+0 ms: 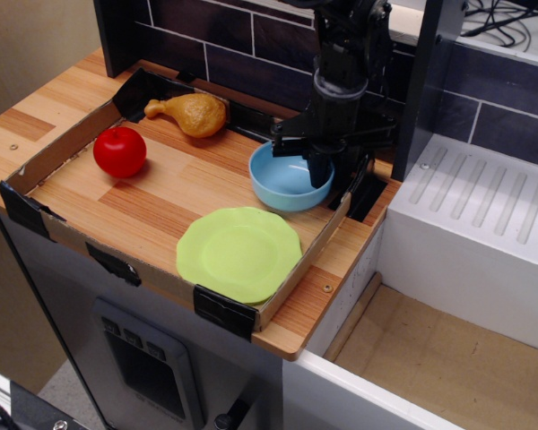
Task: Put bowl on plate
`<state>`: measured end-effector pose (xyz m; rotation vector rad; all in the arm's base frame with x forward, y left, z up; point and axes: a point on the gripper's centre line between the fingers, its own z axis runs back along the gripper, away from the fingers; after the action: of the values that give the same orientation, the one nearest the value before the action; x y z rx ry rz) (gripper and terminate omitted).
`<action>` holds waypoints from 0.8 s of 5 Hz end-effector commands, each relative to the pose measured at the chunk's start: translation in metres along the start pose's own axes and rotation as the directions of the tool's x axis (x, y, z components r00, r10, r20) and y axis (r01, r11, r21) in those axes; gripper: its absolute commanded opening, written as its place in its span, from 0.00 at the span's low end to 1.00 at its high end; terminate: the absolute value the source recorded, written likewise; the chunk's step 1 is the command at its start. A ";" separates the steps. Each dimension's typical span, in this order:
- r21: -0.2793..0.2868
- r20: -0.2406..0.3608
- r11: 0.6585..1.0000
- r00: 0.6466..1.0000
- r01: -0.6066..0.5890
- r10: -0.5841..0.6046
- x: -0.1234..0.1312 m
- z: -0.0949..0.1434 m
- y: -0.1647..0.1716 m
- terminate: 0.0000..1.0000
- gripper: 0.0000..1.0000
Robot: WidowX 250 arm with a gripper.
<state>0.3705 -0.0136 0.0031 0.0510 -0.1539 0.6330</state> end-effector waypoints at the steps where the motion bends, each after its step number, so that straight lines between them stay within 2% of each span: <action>1: -0.062 0.037 0.998 0.999 -0.002 0.004 0.008 0.026 0.005 0.00 0.00; 2: -0.103 0.037 0.995 0.999 -0.008 0.012 0.004 0.054 0.012 0.00 0.00; 3: -0.121 0.042 0.993 0.999 0.018 -0.013 -0.007 0.070 0.025 0.00 0.00; 4: -0.116 0.051 0.993 0.998 0.039 -0.034 -0.018 0.074 0.037 0.00 0.00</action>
<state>0.3158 -0.0048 0.0537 -0.0254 -0.1741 0.5847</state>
